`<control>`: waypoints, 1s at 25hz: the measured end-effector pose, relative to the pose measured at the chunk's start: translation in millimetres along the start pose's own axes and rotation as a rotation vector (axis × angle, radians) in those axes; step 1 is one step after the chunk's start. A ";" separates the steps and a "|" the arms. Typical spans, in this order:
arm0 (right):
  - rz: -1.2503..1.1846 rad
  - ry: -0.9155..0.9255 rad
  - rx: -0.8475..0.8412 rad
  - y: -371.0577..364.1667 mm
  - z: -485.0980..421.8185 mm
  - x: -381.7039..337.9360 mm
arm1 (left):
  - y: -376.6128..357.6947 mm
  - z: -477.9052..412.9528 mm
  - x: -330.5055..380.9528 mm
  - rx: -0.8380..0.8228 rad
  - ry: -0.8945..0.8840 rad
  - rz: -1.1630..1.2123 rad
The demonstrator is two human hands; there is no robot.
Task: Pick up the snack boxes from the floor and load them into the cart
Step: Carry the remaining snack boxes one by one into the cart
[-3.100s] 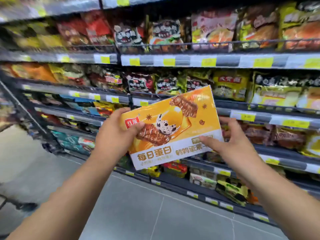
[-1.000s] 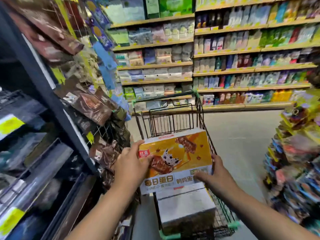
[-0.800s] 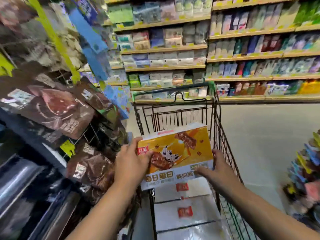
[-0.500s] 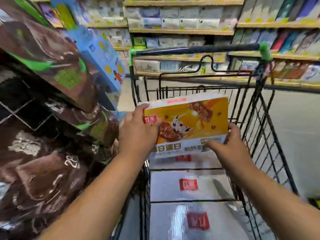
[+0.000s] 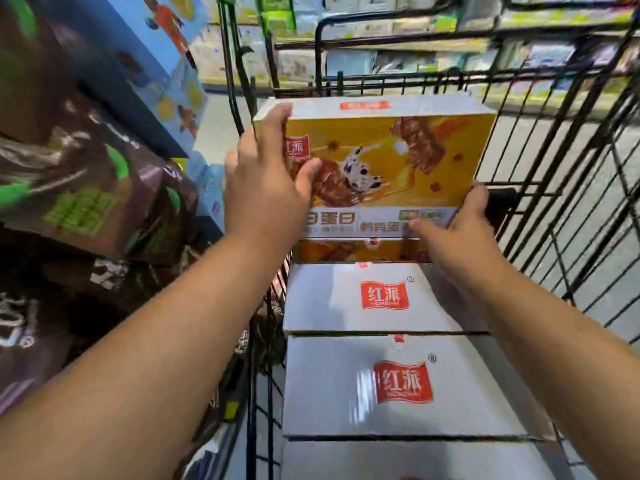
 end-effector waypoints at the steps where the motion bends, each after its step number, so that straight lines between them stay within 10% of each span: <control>1: 0.008 -0.009 -0.007 0.6 -2.7 -1.2 | -0.1 -0.8 -1.1 -0.017 0.003 -0.006; 14: 0.111 0.117 0.037 100.4 92.4 -114.7 | 96.3 -21.7 77.0 -0.203 -0.214 -0.244; 25: 0.194 0.237 0.425 372.0 418.6 -209.2 | 357.6 88.4 303.4 -0.410 -0.636 0.365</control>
Point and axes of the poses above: each hand's wrist, its own z-axis away from the middle knuckle, its own y-axis out of the back of the hand, x = y × z, the point moved 4 cm from there along -z, towards the middle knuckle, and after that the axes turned 8 degrees about x, right-handed, at the moved point
